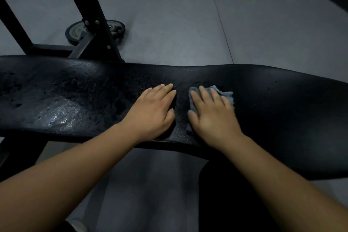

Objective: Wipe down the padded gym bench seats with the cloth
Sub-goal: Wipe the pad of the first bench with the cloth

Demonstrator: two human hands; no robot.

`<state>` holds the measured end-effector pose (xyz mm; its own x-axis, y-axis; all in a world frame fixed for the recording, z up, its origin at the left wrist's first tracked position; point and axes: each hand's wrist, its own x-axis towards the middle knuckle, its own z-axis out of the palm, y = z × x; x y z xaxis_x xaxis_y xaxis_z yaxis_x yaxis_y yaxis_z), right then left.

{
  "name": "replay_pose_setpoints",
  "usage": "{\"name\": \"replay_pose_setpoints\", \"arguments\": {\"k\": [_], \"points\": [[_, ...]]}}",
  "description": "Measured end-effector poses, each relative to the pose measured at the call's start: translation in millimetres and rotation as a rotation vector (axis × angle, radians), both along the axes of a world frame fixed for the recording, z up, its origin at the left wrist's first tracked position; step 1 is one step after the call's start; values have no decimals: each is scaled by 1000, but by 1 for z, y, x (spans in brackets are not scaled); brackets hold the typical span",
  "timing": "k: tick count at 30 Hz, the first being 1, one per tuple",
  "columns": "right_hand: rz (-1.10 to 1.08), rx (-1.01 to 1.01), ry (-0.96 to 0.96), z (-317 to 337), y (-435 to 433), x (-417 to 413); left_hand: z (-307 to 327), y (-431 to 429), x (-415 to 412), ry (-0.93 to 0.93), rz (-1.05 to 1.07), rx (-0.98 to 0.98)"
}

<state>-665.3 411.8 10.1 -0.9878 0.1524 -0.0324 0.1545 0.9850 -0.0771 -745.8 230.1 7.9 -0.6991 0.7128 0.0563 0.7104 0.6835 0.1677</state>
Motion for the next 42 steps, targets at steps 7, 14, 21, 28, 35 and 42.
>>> {"name": "replay_pose_setpoints", "arguments": {"k": [7,14,21,28,35,42], "points": [[150,-69,17,-3,11,69,5,20,21,-33,45,56],[69,-31,38,-5,4,45,-5,51,37,-32,95,40],[-84,-63,40,-4,66,18,-8,52,38,24,120,36],[178,-95,68,-5,48,52,0,57,32,-22,108,37],[-68,-30,40,-7,59,-37,-3,71,22,1,128,30],[18,-41,20,-2,90,-27,0,78,1,14,114,4]]}}
